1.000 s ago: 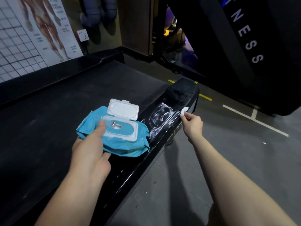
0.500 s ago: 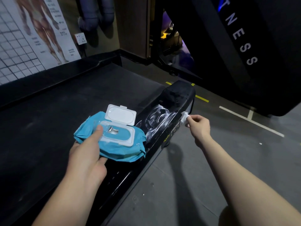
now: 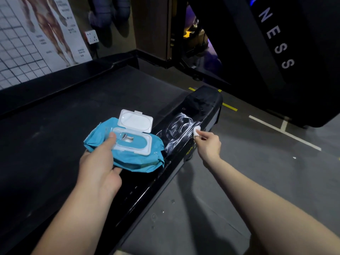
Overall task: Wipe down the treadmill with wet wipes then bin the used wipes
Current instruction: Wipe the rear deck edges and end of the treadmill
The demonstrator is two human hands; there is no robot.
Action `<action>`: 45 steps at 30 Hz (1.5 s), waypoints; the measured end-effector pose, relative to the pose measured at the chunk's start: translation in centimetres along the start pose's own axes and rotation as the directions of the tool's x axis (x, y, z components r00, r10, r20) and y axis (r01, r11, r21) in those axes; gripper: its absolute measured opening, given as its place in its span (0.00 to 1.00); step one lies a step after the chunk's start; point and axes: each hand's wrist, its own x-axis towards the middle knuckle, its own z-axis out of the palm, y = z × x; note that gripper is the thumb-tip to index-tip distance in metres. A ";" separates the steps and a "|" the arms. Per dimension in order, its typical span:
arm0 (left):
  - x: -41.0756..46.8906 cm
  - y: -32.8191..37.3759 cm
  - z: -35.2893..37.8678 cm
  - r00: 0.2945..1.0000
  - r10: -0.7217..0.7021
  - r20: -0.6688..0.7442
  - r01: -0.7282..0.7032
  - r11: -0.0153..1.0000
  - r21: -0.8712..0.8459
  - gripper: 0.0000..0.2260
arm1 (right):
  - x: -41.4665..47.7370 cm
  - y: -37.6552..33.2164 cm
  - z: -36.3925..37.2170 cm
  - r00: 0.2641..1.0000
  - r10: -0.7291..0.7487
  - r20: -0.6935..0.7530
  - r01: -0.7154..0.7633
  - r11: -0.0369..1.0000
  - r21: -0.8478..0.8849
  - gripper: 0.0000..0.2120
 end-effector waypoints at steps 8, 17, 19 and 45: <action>0.1 0.5 -0.3 0.999 -0.044 -0.008 0.043 0.998 -0.034 0.14 | -5.5 -1.1 -0.5 0.957 -0.136 0.256 0.142 0.990 -0.002 0.08; 1.0 1.5 -1.3 0.997 -0.037 -0.060 0.033 0.997 -0.072 0.15 | 1.1 -0.1 -4.4 0.992 0.096 -0.084 -0.085 0.988 0.127 0.05; 0.9 1.5 -1.2 0.997 -0.036 -0.068 0.031 0.997 -0.070 0.14 | 2.2 1.0 -4.4 0.978 0.161 -0.134 -0.143 0.980 0.139 0.09; 0.6 0.6 -0.3 0.997 -0.063 -0.033 0.061 0.996 -0.070 0.14 | 4.4 -2.4 -2.0 0.980 -0.196 -0.009 0.194 0.974 -0.120 0.16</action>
